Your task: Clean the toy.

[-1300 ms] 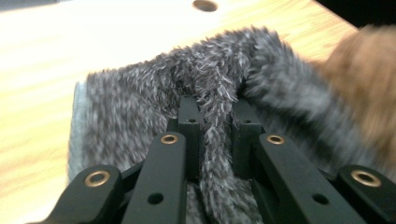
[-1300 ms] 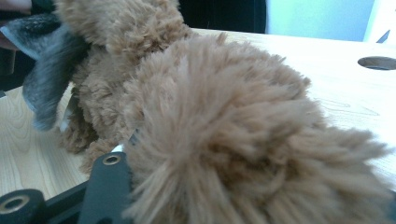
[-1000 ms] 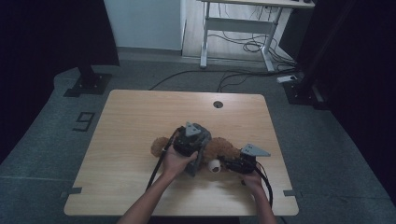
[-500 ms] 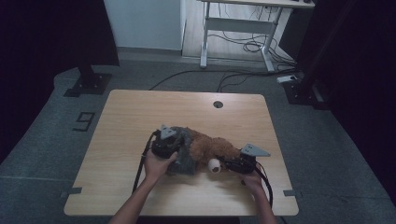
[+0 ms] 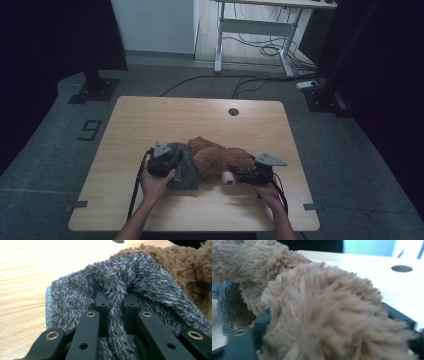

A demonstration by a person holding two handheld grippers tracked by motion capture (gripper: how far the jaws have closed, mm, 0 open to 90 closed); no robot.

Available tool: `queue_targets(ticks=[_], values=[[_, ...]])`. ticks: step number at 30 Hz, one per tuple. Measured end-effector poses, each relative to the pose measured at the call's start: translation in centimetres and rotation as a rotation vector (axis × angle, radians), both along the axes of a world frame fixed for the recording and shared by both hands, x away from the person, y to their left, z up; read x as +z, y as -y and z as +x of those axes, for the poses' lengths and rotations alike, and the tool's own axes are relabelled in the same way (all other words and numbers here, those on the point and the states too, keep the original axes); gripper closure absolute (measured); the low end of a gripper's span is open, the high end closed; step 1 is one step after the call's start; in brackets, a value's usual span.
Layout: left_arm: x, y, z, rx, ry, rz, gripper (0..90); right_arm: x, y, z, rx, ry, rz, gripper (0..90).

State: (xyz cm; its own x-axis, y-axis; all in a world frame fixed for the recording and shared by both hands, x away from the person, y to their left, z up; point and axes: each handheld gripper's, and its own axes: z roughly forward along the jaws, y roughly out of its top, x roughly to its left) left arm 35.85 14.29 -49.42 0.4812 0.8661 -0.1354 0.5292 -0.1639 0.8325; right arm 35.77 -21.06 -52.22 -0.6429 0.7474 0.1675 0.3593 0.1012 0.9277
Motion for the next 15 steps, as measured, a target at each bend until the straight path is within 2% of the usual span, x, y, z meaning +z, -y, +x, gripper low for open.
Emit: queue_targets(ticks=[3, 6, 10, 12, 15], values=[[-0.2, -0.5, 0.0, -0.004, -0.009, -0.025, 78.7, 0.5, 0.3, -0.1, -0.007, -0.051, 0.008, 10.6], [-0.3, -0.7, -0.2, -0.002, -0.011, -0.035, 78.7, 0.7, 0.5, -0.2, -0.019, -0.073, 0.009, 9.0], [-0.3, -0.8, -0.5, 0.000, -0.013, -0.037, 78.8, 0.5, 0.5, 0.0, -0.048, -0.158, 0.020, 6.2], [-0.5, -0.9, -0.7, 0.001, -0.011, -0.040, 78.8, 0.2, 0.7, 0.1, -0.036, -0.196, 0.049, 10.3], [-0.5, -1.2, -1.1, 0.003, -0.008, -0.033, 78.8, 0.0, 0.7, 0.0, -0.013, -0.191, 0.048, 18.7]])
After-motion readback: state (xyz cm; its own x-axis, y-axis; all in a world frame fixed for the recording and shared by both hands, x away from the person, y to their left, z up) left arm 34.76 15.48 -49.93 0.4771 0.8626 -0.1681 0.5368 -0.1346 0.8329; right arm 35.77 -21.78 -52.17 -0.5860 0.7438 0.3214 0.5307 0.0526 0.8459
